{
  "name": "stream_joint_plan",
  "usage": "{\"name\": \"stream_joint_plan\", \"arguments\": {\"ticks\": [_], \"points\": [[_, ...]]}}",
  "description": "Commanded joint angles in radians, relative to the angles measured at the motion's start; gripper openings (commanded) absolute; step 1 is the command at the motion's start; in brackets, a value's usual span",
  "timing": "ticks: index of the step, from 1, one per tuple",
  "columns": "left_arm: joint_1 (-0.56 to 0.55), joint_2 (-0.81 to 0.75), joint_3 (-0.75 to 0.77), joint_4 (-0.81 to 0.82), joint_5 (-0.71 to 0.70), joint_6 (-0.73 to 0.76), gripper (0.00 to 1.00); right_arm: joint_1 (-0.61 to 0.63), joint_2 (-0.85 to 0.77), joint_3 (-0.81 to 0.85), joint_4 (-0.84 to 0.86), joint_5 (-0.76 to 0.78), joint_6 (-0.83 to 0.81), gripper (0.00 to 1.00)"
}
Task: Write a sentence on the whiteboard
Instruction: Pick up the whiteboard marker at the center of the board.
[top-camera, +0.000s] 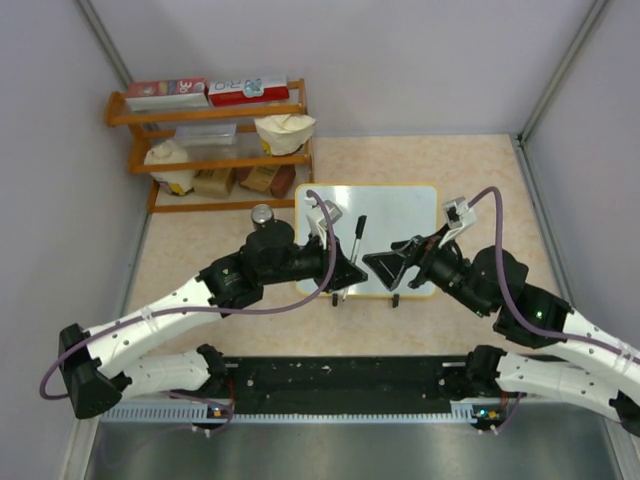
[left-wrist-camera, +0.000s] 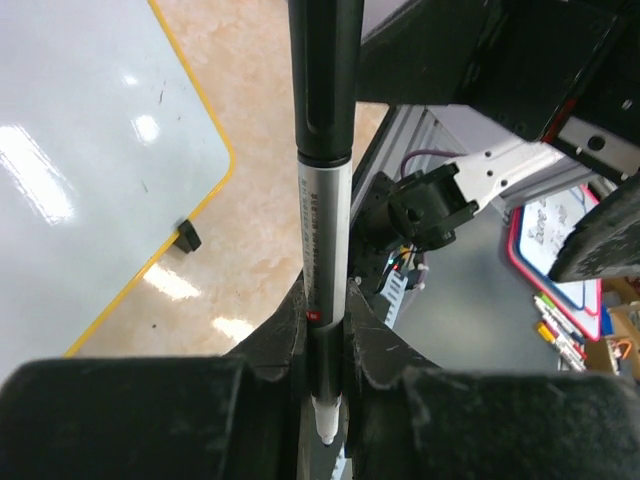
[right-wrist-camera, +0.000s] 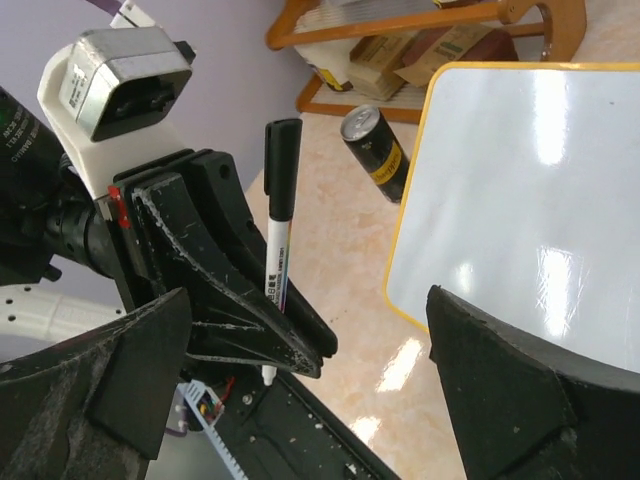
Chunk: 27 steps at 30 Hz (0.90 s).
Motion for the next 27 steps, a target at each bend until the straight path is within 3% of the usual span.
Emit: {"name": "stream_joint_plan", "arguments": {"ticks": [1, 5, 9, 12, 15, 18, 22, 27], "points": [[0.004, -0.044, 0.073, -0.136, 0.01, 0.098, 0.0, -0.063, -0.02, 0.067, -0.017, -0.181, -0.095, 0.99], [0.004, -0.069, 0.089, -0.194, 0.127, 0.174, 0.0, -0.158, -0.02, 0.079, -0.002, -0.431, -0.136, 0.93], [0.006, -0.101, 0.095, -0.152, 0.261, 0.187, 0.0, -0.199, 0.02, 0.093, 0.024, -0.658, -0.142, 0.88], [0.003, -0.095, 0.11, -0.112, 0.302, 0.182, 0.0, -0.199, 0.029, 0.061, 0.134, -0.732, -0.086, 0.86], [0.003, -0.063, 0.142, -0.102, 0.308, 0.177, 0.0, -0.201, 0.038, 0.016, 0.243, -0.762, -0.034, 0.91], [0.003, -0.024, 0.168, -0.099, 0.337, 0.184, 0.0, -0.201, 0.064, 0.004, 0.3, -0.8, -0.014, 0.83], [0.003, -0.008, 0.176, -0.082, 0.343, 0.179, 0.0, -0.199, 0.101, 0.005, 0.323, -0.843, -0.003, 0.6], [0.003, -0.001, 0.172, -0.081, 0.366, 0.179, 0.0, -0.201, 0.09, -0.013, 0.372, -0.848, 0.019, 0.42]]}}
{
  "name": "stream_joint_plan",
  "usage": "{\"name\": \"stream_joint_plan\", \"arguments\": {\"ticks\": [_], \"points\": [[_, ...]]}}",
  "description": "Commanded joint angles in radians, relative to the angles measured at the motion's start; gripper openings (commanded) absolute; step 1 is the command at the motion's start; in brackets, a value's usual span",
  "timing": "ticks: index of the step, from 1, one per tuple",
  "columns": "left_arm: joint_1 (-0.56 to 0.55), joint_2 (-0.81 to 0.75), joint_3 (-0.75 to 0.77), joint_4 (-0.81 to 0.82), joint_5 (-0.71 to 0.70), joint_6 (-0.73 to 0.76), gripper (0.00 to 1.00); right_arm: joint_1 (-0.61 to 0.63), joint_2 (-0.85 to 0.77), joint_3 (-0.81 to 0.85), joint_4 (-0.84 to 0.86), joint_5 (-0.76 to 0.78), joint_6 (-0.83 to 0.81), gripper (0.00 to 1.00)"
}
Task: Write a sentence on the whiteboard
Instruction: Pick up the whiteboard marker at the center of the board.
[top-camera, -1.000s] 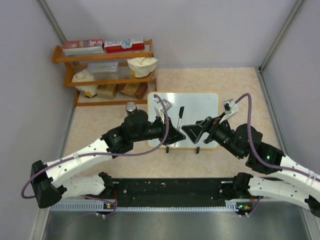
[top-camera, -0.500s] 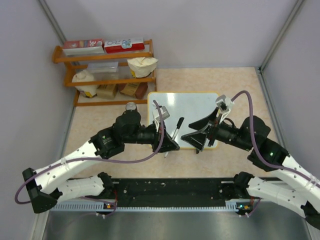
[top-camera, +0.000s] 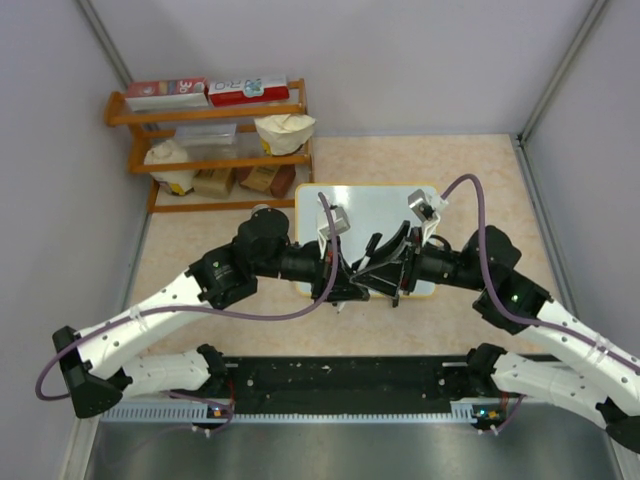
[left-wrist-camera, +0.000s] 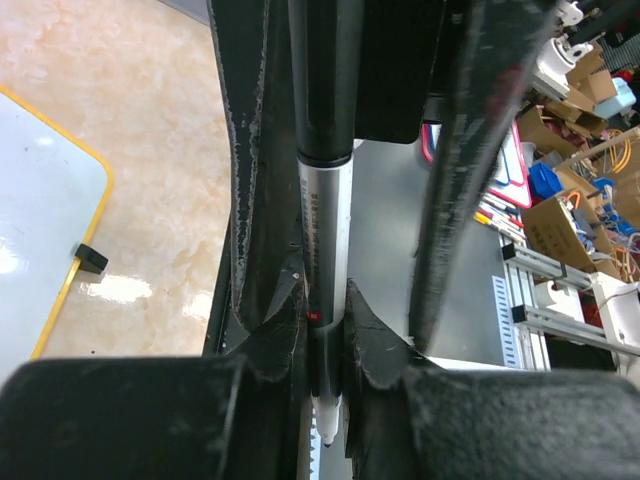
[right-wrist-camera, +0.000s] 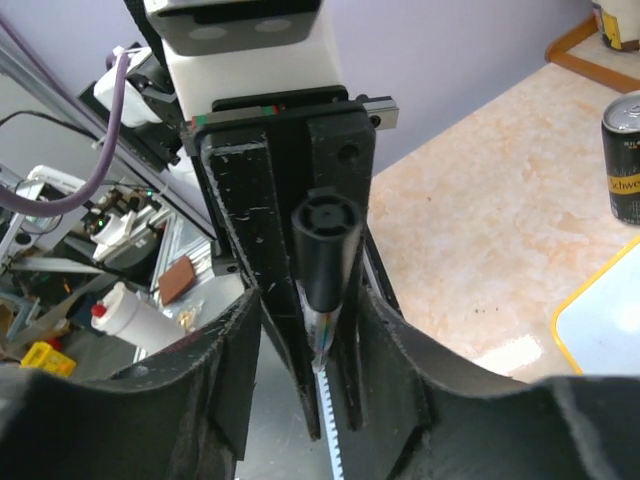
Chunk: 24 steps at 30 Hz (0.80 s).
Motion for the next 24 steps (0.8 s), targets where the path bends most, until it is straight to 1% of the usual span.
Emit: {"name": "stream_joint_plan", "arguments": {"ticks": [1, 3, 4, 5, 6, 9, 11, 14, 15, 17, 18, 19, 20, 22, 23, 24], "points": [[0.002, -0.004, 0.029, 0.057, 0.031, 0.01, 0.0, -0.006, -0.021, -0.011, 0.117, -0.041, 0.031, 0.38], [0.002, -0.013, 0.02, 0.063, 0.037, 0.01, 0.0, -0.005, -0.024, -0.012, 0.115, -0.034, 0.037, 0.35], [0.002, -0.015, 0.019, 0.065, 0.037, 0.011, 0.0, -0.007, -0.026, -0.015, 0.118, -0.032, 0.04, 0.22], [0.002, -0.022, 0.017, 0.066, 0.039, 0.011, 0.0, -0.006, -0.028, -0.018, 0.117, -0.027, 0.043, 0.19], [0.003, -0.022, 0.013, 0.065, 0.043, 0.011, 0.0, -0.007, -0.031, -0.02, 0.12, -0.018, 0.046, 0.19], [0.002, -0.021, 0.005, 0.07, 0.06, 0.011, 0.0, -0.007, -0.038, -0.024, 0.118, -0.006, 0.049, 0.13], [0.002, -0.019, 0.002, 0.074, 0.067, 0.01, 0.0, -0.007, -0.032, -0.023, 0.124, -0.01, 0.054, 0.0], [0.002, -0.018, -0.001, 0.073, 0.056, 0.007, 0.0, -0.006, -0.026, -0.026, 0.111, 0.003, 0.048, 0.0], [0.002, -0.021, -0.003, 0.071, 0.048, 0.005, 0.08, -0.007, -0.028, -0.027, 0.106, 0.016, 0.046, 0.0], [0.003, -0.036, -0.02, 0.054, 0.027, 0.011, 0.19, -0.007, -0.05, -0.035, 0.091, 0.072, 0.043, 0.0], [0.002, -0.047, -0.029, 0.05, 0.015, 0.013, 0.39, -0.006, -0.063, -0.043, 0.071, 0.097, 0.04, 0.0], [0.002, -0.071, -0.041, 0.05, -0.014, 0.014, 0.49, -0.007, -0.075, -0.046, 0.06, 0.124, 0.035, 0.0], [0.002, -0.085, -0.069, 0.048, -0.028, 0.013, 0.57, -0.007, -0.102, -0.05, 0.048, 0.182, 0.026, 0.0], [0.003, -0.125, -0.099, 0.062, -0.061, 0.003, 0.73, -0.007, -0.132, -0.066, 0.019, 0.241, 0.024, 0.0], [0.003, -0.136, -0.125, 0.083, -0.067, -0.001, 0.75, -0.007, -0.162, -0.073, 0.02, 0.278, 0.023, 0.0], [0.003, -0.144, -0.136, 0.092, -0.068, -0.007, 0.76, -0.007, -0.176, -0.093, 0.025, 0.296, 0.024, 0.0]]}}
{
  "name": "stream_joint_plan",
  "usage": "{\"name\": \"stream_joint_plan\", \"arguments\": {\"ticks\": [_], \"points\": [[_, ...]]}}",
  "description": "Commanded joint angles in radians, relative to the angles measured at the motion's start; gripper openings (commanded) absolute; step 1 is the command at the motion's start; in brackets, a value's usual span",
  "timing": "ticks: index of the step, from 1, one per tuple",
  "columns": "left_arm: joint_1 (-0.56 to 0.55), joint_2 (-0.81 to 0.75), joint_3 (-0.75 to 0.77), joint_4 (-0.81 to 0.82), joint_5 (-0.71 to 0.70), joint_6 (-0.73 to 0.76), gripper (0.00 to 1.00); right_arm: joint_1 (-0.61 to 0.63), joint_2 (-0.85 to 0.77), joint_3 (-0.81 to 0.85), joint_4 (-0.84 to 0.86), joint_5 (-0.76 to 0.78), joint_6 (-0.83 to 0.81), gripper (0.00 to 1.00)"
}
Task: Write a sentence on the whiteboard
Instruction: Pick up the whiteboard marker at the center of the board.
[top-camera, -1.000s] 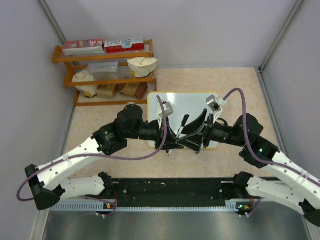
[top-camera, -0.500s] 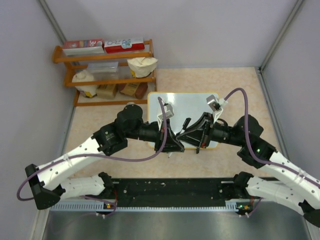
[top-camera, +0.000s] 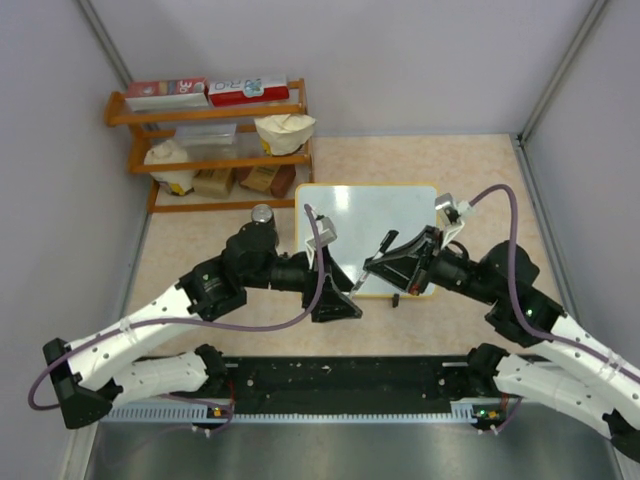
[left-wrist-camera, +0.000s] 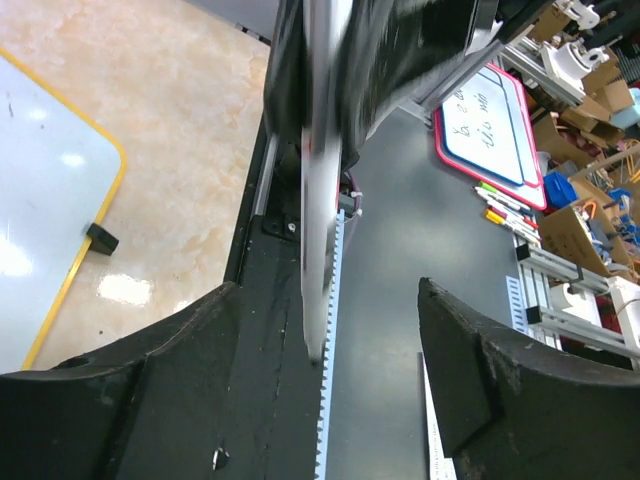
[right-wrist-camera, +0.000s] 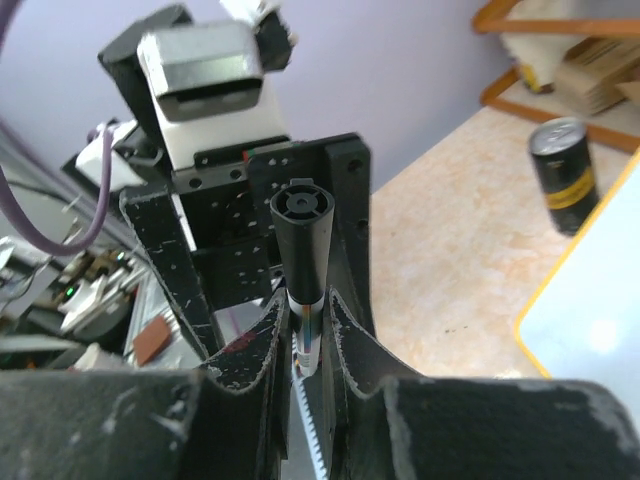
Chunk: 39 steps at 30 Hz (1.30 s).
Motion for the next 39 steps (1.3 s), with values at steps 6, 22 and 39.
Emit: {"name": "stream_joint_plan", "arguments": {"ticks": [6, 22, 39], "points": [[0.003, -0.06, -0.08, 0.151, -0.062, -0.026, 0.71, -0.005, -0.151, -0.085, 0.016, 0.223, 0.0, 0.0], [0.005, 0.078, -0.034, 0.254, -0.106, -0.02, 0.0, -0.004, -0.168, -0.109, 0.016, 0.208, 0.025, 0.0], [0.003, -0.015, 0.013, 0.006, -0.013, 0.1, 0.0, -0.004, -0.151, 0.003, -0.191, 0.008, -0.106, 0.98]]}}
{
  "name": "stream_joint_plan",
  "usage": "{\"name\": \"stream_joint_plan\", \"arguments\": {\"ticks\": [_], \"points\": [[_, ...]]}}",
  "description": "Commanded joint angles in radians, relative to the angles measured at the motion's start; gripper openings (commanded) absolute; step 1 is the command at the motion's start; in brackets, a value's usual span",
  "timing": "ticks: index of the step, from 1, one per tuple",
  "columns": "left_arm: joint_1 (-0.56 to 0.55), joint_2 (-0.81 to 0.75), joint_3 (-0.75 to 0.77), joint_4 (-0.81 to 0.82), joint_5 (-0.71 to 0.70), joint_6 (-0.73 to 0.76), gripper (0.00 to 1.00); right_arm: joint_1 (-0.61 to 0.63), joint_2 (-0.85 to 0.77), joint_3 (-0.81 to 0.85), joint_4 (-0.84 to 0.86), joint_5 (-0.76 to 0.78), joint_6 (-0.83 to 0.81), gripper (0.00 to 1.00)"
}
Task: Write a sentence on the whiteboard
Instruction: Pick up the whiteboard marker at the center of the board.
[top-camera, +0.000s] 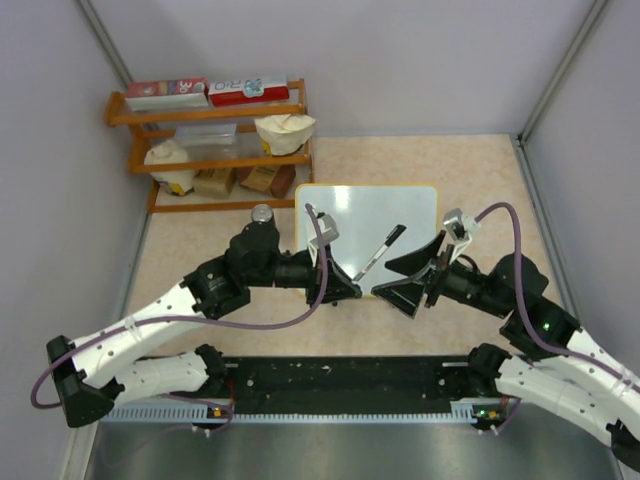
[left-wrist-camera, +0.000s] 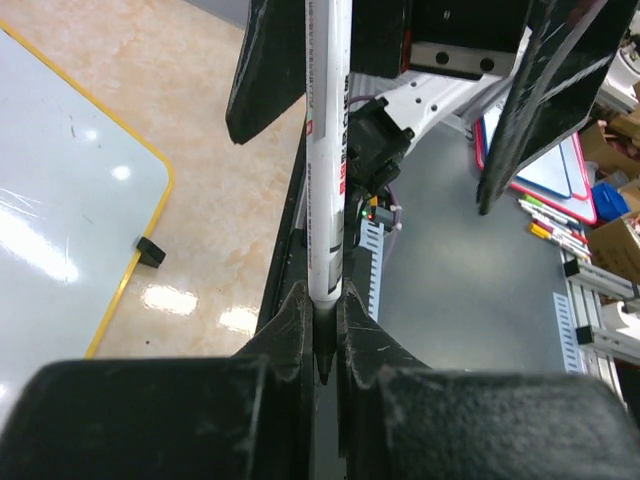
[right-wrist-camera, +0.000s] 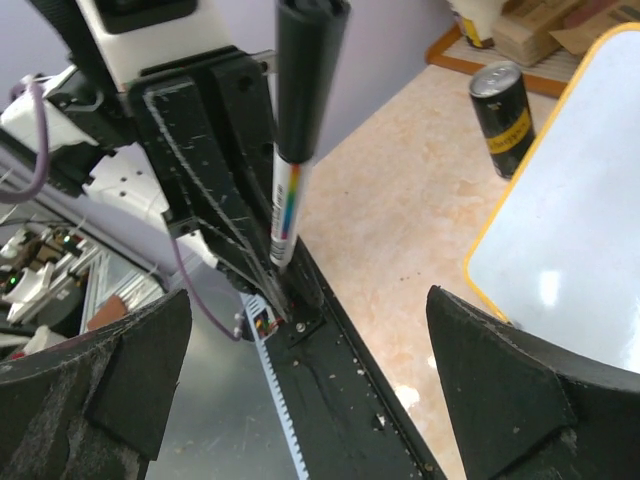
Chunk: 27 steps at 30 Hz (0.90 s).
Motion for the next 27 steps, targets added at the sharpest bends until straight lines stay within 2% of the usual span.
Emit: {"name": "stream_joint_plan", "arguments": {"ticks": [1, 4, 10, 12, 16, 24, 27], "points": [[-0.001, -0.009, 0.062, -0.052, 0.092, 0.05, 0.0, 0.001, -0.001, 0.061, 0.025, -0.127, -0.038, 0.95], [-0.001, 0.004, 0.072, -0.04, 0.141, 0.049, 0.0, 0.0, 0.006, 0.038, 0.109, -0.186, -0.008, 0.87], [-0.001, 0.027, 0.079, -0.017, 0.189, 0.036, 0.0, 0.001, 0.049, 0.022, 0.179, -0.218, 0.028, 0.6], [-0.001, 0.034, 0.084, -0.017, 0.193, 0.035, 0.0, 0.001, 0.056, 0.018, 0.226, -0.218, 0.045, 0.59], [-0.001, 0.036, 0.088, -0.019, 0.199, 0.035, 0.0, 0.001, 0.072, 0.024, 0.231, -0.2, 0.049, 0.42], [-0.001, 0.02, 0.095, -0.048, 0.173, 0.044, 0.0, 0.001, 0.074, 0.031, 0.211, -0.218, 0.045, 0.27], [-0.001, 0.02, 0.096, -0.048, 0.181, 0.044, 0.0, 0.001, 0.077, 0.03, 0.205, -0.224, 0.045, 0.17]]}}
